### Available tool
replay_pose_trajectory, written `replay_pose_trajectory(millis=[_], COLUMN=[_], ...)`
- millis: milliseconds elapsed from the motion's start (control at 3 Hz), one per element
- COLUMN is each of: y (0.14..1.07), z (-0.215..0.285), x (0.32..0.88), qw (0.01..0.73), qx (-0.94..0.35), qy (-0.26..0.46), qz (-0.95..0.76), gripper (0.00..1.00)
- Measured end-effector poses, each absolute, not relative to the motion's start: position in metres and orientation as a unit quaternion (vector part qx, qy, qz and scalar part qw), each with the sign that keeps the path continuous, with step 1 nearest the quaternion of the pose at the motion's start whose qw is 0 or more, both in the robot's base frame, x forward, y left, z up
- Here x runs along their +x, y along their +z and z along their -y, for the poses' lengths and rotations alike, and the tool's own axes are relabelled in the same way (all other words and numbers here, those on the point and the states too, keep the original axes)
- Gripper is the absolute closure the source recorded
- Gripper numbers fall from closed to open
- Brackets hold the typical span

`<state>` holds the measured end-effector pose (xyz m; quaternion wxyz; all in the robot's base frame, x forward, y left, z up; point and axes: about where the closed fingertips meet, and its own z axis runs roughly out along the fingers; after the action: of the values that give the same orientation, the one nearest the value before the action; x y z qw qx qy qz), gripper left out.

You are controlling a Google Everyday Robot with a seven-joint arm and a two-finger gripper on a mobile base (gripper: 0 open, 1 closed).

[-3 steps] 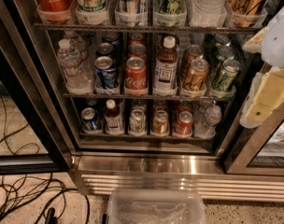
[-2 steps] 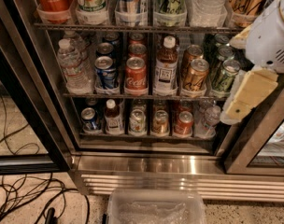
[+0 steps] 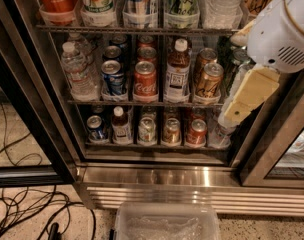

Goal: Pick 7up can from top shelf of fridge

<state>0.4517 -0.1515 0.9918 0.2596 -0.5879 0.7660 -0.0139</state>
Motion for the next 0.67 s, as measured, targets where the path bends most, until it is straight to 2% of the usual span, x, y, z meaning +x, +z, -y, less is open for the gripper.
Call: replay_pose_trajectory(millis=[333, 667], y=[0.991, 0.984], z=[0.143, 0.102], x=[0.447, 0.431], qw=[0.271, 0.31], qx=[-0.585, -0.564], qy=[-0.007, 0.032], qz=[-0.764, -0.764], gripper=[0.0, 0.0])
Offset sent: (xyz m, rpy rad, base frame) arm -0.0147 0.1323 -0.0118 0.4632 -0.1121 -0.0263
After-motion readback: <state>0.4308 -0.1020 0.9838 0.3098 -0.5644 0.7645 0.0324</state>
